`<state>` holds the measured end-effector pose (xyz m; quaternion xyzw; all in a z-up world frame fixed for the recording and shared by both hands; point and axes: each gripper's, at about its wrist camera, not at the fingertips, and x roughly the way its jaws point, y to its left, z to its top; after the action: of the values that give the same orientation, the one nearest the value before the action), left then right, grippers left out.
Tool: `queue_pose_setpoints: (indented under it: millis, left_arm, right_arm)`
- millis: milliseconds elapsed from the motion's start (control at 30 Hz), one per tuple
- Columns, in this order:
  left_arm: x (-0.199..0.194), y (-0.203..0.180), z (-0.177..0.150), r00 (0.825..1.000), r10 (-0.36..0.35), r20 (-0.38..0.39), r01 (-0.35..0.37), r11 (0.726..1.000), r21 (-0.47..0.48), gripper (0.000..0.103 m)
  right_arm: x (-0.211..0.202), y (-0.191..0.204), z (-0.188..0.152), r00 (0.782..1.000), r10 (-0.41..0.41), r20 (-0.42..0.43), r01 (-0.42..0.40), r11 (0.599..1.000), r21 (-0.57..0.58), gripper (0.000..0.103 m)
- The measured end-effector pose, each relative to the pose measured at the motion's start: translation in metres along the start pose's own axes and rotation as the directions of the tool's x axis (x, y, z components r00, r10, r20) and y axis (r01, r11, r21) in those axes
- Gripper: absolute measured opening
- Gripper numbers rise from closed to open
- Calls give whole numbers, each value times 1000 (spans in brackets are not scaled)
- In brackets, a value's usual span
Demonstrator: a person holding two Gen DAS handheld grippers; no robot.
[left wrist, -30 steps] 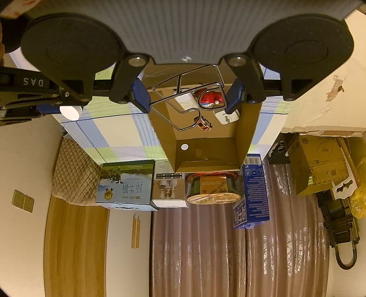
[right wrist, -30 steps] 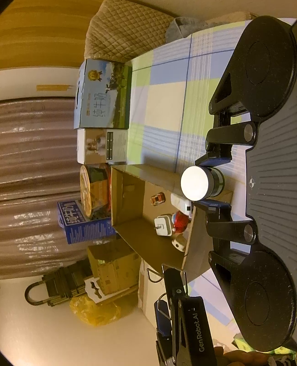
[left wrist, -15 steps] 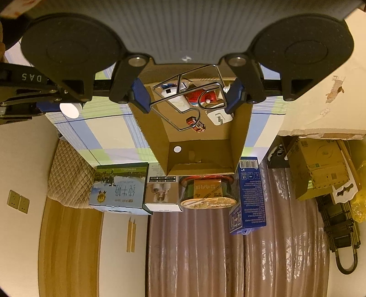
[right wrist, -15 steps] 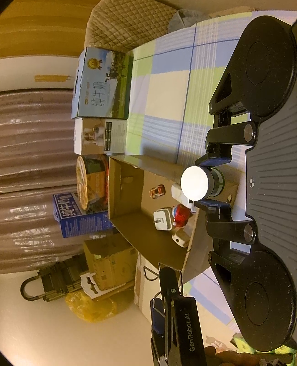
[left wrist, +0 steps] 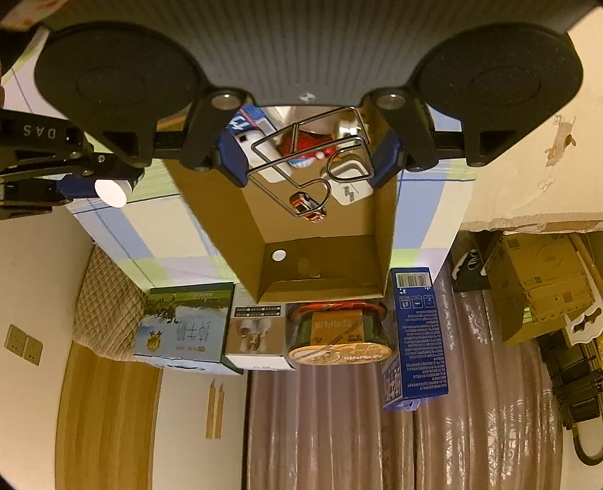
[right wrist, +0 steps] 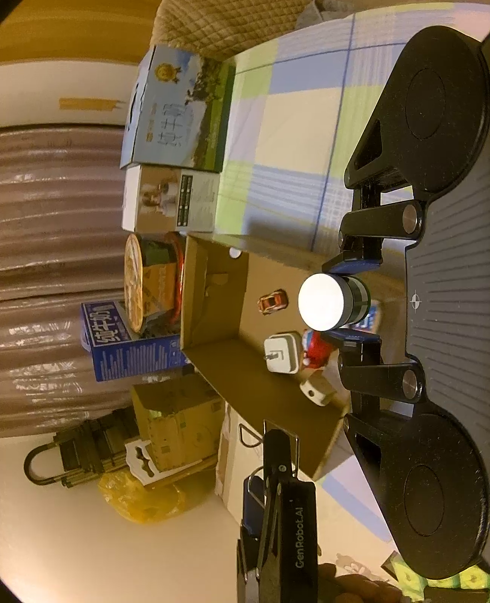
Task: Organize rigid objects
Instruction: 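Lower the wire holder into the box with the left gripper and release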
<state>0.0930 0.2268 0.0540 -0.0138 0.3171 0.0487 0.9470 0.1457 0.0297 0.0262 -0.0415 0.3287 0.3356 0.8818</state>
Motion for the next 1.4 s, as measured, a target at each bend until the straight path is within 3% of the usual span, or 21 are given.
queue_pose_setpoints:
  millis: [533, 1400]
  left_arm:
    - [62, 13, 6, 993, -53, -106, 60, 996, 71, 66]
    - [88, 6, -1, 984, -69, -164, 90, 988, 122, 66]
  right_arm:
    - [62, 6, 3, 998, 21, -60, -22, 999, -23, 27]
    - [78, 7, -2, 997, 22, -78, -24, 1000, -15, 27]
